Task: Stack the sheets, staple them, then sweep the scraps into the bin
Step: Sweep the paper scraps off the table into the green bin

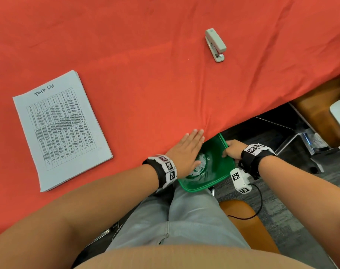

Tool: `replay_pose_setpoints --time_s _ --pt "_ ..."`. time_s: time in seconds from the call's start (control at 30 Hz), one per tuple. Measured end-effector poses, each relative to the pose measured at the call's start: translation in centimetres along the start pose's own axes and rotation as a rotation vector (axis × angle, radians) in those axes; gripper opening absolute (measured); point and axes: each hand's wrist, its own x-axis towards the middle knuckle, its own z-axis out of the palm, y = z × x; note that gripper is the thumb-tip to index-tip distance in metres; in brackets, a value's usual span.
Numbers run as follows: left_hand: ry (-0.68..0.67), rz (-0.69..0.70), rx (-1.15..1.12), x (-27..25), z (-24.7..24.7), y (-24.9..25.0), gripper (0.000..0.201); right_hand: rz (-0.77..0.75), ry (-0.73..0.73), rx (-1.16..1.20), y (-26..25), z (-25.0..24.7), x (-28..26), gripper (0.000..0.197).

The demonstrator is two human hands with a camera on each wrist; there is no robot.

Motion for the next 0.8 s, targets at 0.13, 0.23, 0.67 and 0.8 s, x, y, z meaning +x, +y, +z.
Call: replay_pose_setpoints --time_s 0.13,0.23,0.67,0.8 --pt "-0.167 0.126 0.005 -1.1 2.8 1.0 0.07 0.002 0.004 -0.001 0.0 -0.1 -0.1 0.018" --pt "-0.155 0.235 0.01 -1.4 2.6 1.9 0.067 -0.005 0.018 0.0 0.1 -0.2 -0.1 0.018" --pt "-0.209 0.139 0.266 -0.1 2.9 0.4 0.064 0.006 0.008 -0.008 0.0 -0.1 -0.1 0.019" --pt "-0.123 0.165 0.258 -1.0 2.0 1.2 0.065 0.01 0.012 -0.003 -0.1 -0.1 0.0 0.019"
